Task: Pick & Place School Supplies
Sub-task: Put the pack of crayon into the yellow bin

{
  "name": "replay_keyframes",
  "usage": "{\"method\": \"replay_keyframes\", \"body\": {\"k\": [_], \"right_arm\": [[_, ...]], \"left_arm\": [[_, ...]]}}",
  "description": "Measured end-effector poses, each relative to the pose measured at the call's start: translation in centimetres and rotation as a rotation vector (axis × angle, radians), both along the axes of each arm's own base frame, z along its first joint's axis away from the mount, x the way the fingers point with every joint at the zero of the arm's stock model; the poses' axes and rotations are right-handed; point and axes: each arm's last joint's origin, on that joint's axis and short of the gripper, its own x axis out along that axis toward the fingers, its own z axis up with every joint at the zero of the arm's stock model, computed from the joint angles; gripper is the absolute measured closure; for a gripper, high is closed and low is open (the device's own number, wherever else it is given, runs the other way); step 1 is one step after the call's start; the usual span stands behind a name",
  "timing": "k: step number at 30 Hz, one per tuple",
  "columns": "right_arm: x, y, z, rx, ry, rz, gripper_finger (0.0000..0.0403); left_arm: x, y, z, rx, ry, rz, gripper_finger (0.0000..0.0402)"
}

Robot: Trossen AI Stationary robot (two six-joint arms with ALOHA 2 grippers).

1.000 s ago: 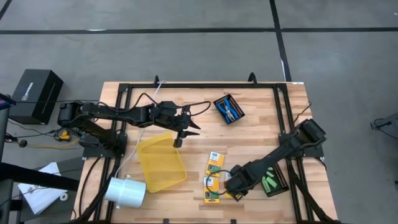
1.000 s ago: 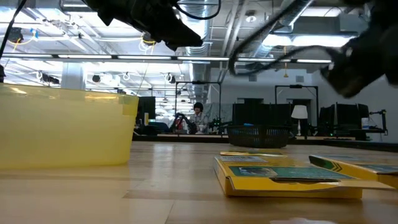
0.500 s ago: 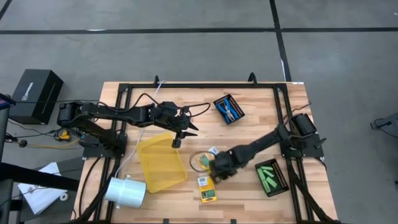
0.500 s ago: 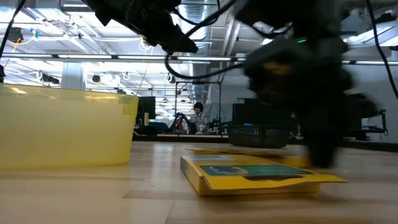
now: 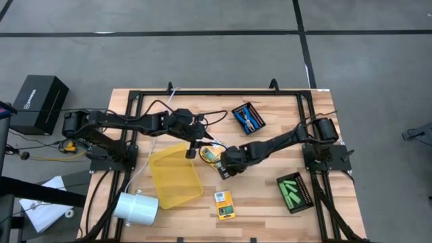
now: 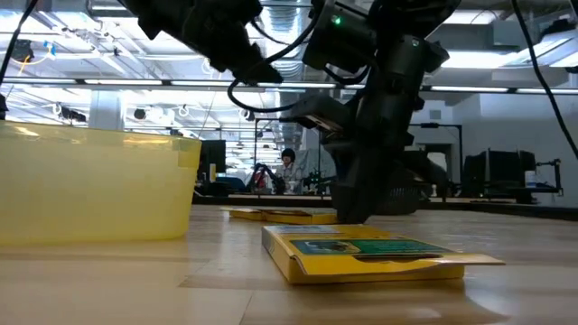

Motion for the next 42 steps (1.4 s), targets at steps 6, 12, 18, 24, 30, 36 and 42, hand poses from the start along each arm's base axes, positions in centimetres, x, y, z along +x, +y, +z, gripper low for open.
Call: {"method": "replay_keyframes", "body": {"k": [6,12,18,24,30,36,42], "right_arm": [[-0.4,0.3,0.0,-0.016,0.027,0.062,0.0335],[-0.6,-1.3,3.4,-0.176,-0.094,0.058,0.0335],[-3.4,-3.9,9.9,-0.39,-0.191,-0.017,0.0335],[-8.5,-5.9,18.0,-0.58,-0.41,-0.17,0.0335],[-13.7,-6.4,23.1,-0.692,-0.59,-0.265,0.0335],[-16.7,-6.7,25.2,-0.747,-0.66,-0.286,0.0335],[-17.3,-6.7,25.5,-0.768,-0.672,-0.266,0.0335]], "left_arm": [[-1.4,1.0,-1.9,0.123,0.226,-0.035,0.0296],[-1.5,1.0,-3.3,0.147,0.328,-0.08,0.0281],[-1.3,1.0,-3.1,0.151,0.3,-0.077,0.0279],[-0.9,0.5,-4.6,0.152,0.37,-0.146,0.0278],[0.0,-1.1,-6.5,0.247,0.441,-0.255,0.0266],[1.6,-2.7,-9.3,0.335,0.534,-0.299,0.0257],[2.5,-3.3,-10.2,0.383,0.551,-0.316,0.0258]]}}
